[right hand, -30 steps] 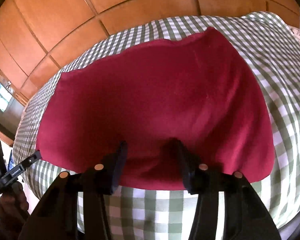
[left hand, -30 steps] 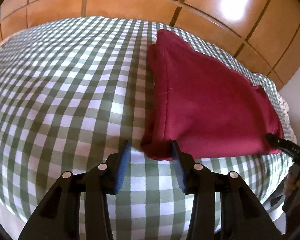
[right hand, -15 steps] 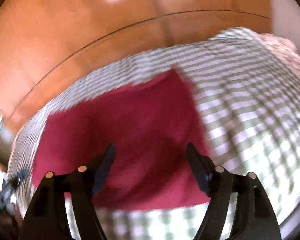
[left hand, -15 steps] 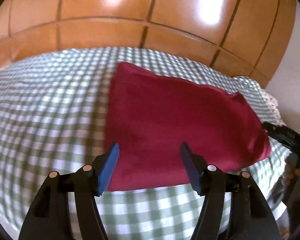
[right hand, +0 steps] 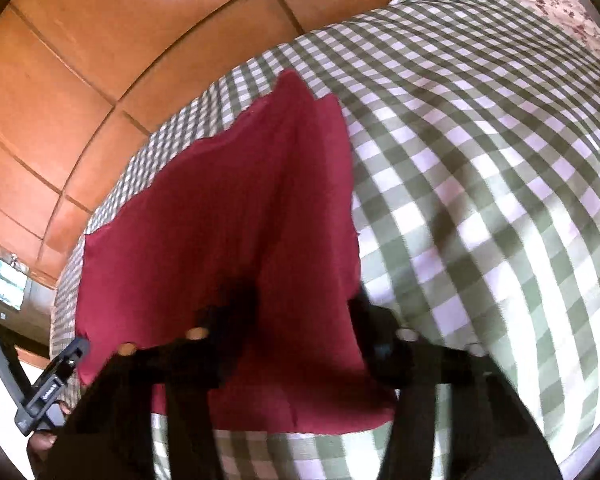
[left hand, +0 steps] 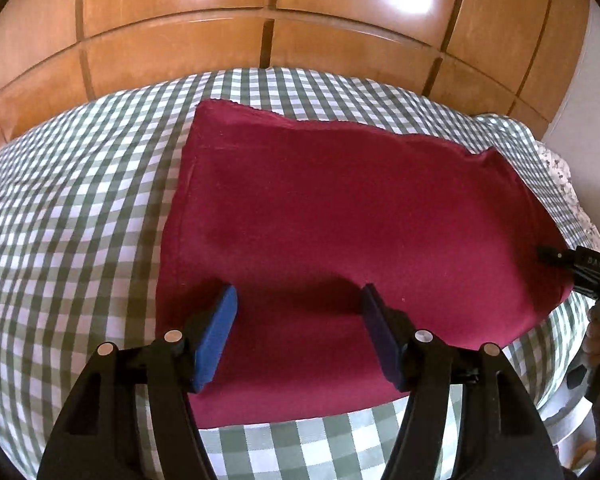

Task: Fold small clothes
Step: 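Grasp the folded shirt with the right gripper while the left gripper grasps its other end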

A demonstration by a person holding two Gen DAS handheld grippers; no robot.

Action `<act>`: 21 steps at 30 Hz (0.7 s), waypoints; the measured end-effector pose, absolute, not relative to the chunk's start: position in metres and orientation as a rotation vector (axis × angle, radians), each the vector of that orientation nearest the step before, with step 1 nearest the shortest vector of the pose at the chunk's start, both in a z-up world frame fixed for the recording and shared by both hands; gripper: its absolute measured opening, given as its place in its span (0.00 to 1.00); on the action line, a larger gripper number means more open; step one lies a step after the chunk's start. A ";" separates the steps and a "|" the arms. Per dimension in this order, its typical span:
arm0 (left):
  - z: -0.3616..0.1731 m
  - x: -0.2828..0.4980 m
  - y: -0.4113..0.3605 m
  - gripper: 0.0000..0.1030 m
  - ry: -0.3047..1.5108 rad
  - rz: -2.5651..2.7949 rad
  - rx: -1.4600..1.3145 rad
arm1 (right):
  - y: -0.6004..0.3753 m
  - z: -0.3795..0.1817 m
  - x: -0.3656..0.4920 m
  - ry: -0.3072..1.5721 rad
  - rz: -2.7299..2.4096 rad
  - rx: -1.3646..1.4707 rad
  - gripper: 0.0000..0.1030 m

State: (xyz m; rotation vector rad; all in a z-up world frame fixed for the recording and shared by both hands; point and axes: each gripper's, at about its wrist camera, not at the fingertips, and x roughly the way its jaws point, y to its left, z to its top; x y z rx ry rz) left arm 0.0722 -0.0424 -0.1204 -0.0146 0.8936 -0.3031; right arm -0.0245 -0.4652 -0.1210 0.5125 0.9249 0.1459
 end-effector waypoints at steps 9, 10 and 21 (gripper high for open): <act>-0.118 0.069 -0.039 0.61 0.889 -0.308 -0.039 | -0.454 -0.101 -0.019 0.915 0.145 0.440 0.33; -0.117 0.068 -0.038 0.61 0.888 -0.310 -0.043 | -0.452 -0.096 -0.020 0.905 0.152 0.438 0.32; -0.111 0.060 -0.033 0.61 0.884 -0.322 -0.098 | -0.405 -0.054 -0.020 0.844 0.252 0.331 0.29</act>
